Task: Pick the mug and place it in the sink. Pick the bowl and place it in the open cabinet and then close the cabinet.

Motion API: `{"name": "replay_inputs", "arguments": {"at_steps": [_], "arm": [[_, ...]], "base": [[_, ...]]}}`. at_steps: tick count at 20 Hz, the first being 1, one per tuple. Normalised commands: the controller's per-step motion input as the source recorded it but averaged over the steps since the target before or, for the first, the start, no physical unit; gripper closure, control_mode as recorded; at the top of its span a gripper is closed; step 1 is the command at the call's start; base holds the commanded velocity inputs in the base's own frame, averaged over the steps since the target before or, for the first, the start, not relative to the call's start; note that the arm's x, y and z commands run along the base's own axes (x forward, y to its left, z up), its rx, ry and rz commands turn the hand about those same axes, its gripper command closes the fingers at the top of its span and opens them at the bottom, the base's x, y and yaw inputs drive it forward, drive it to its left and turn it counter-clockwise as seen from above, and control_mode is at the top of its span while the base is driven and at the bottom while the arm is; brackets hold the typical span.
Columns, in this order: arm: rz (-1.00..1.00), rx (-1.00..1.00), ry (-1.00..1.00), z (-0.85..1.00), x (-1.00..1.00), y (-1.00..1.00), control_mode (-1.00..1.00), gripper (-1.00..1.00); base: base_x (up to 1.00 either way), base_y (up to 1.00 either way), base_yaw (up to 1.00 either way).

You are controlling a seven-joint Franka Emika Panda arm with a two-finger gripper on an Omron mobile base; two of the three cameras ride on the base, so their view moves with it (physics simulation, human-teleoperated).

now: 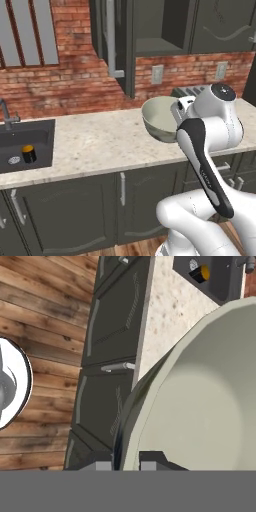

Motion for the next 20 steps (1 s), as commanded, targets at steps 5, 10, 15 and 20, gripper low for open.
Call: {"name": "replay_inputs", "arguments": {"at_steps": [5, 10, 15, 20], "arm": [[0.00, 0.00, 0.00, 0.00, 0.00, 0.00, 1.00, 1.00], [0.00, 0.00, 0.00, 0.00, 0.00, 0.00, 1.00, 1.00], [0.00, 0.00, 0.00, 0.00, 0.00, 0.00, 1.00, 1.00], [0.00, 0.00, 0.00, 0.00, 0.00, 0.00, 1.00, 1.00]], "base": [[0.21, -0.29, 0.00], [0.31, -0.28, 0.00], [0.39, -0.23, 0.00], [0.39, -0.23, 0.00]]}}
